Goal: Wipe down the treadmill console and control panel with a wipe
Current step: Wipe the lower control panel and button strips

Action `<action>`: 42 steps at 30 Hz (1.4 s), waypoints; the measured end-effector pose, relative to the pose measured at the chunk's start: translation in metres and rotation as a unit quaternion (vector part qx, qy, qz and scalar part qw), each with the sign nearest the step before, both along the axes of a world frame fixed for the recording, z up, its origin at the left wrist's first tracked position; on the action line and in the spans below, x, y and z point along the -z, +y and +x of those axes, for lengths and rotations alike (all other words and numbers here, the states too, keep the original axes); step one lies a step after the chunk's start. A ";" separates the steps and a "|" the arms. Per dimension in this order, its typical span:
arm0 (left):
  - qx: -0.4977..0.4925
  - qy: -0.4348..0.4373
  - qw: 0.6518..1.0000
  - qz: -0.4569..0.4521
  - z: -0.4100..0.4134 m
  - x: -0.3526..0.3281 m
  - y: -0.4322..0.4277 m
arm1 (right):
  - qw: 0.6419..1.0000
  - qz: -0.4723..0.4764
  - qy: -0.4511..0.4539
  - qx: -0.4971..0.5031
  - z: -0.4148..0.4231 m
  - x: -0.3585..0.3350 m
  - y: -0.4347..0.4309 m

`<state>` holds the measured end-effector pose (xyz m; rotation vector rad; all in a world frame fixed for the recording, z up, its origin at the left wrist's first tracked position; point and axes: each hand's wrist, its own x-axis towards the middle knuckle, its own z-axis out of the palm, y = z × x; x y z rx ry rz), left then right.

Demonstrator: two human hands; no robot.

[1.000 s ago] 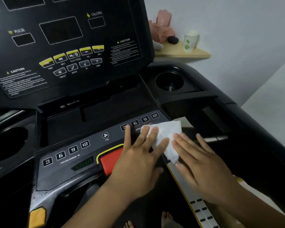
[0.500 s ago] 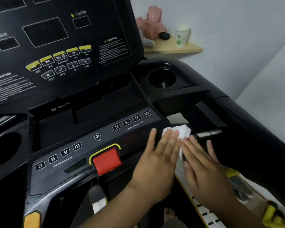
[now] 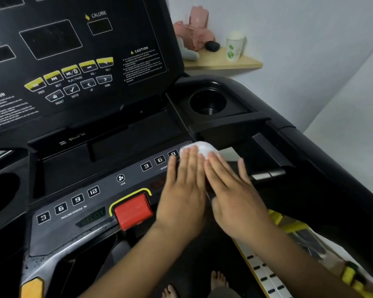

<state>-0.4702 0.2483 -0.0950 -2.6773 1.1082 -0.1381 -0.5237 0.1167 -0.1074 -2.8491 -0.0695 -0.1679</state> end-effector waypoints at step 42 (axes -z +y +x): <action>-0.284 0.049 0.952 -0.103 -0.033 -0.012 0.203 | 0.956 -0.087 0.024 -0.278 0.064 -0.046 0.204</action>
